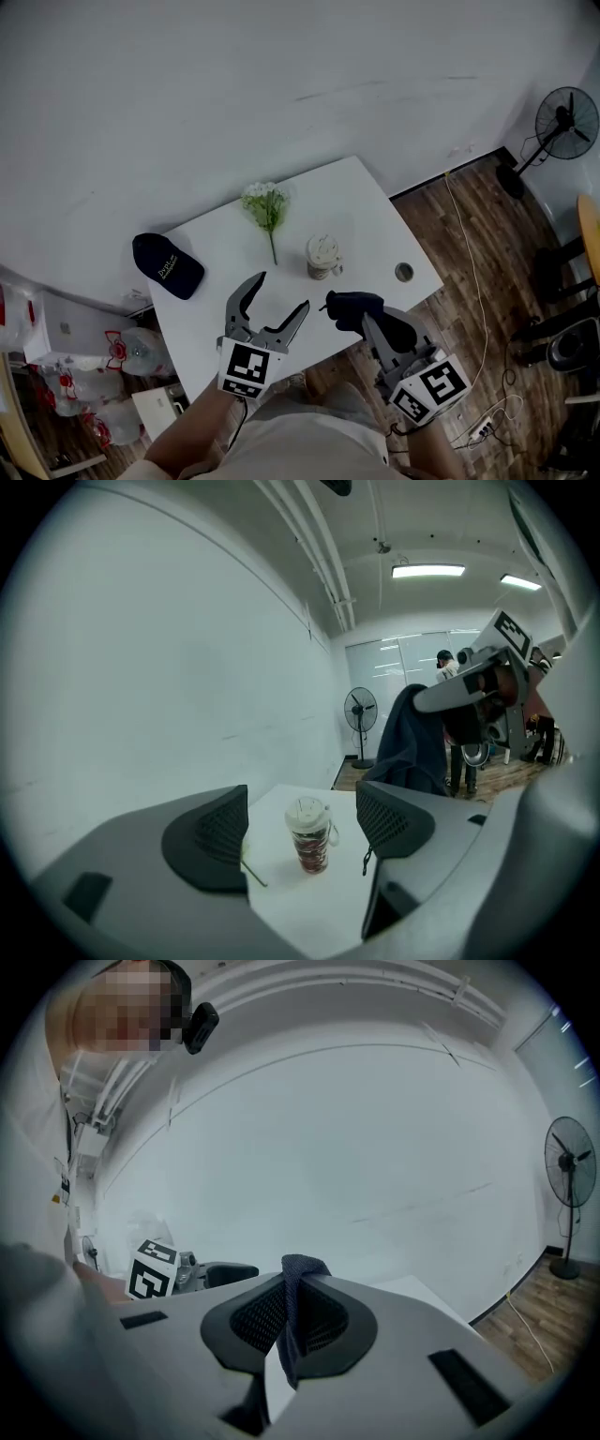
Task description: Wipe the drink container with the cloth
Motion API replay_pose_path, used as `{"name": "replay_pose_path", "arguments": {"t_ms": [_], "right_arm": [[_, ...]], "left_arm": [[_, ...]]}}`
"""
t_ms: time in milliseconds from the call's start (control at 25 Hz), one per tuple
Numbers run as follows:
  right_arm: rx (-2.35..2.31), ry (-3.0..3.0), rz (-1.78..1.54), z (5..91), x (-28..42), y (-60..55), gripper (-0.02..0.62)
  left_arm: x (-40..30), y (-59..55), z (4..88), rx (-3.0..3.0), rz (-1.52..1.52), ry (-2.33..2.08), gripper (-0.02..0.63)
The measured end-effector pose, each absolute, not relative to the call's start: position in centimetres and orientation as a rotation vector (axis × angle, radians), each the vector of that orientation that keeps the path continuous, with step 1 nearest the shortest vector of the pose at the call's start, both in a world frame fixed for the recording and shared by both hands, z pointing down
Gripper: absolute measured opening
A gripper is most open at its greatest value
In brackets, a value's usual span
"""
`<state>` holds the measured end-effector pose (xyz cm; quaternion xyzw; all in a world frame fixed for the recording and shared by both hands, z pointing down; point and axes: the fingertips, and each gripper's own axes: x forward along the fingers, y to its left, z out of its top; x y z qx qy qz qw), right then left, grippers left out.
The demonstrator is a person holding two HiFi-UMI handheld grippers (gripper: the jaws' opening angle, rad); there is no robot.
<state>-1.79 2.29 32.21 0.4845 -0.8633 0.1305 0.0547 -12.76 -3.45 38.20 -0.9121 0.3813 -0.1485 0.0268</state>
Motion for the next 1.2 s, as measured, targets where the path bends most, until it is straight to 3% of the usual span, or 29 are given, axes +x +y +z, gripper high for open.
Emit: {"name": "replay_pose_path", "arguments": {"t_ms": [1200], "right_arm": [[0.896,-2.579,0.445,43.4,2.3,-13.5,0.038]], "left_arm": [[-2.9,-14.4,51.7,-2.942,-0.584,1.309,0.428]]}}
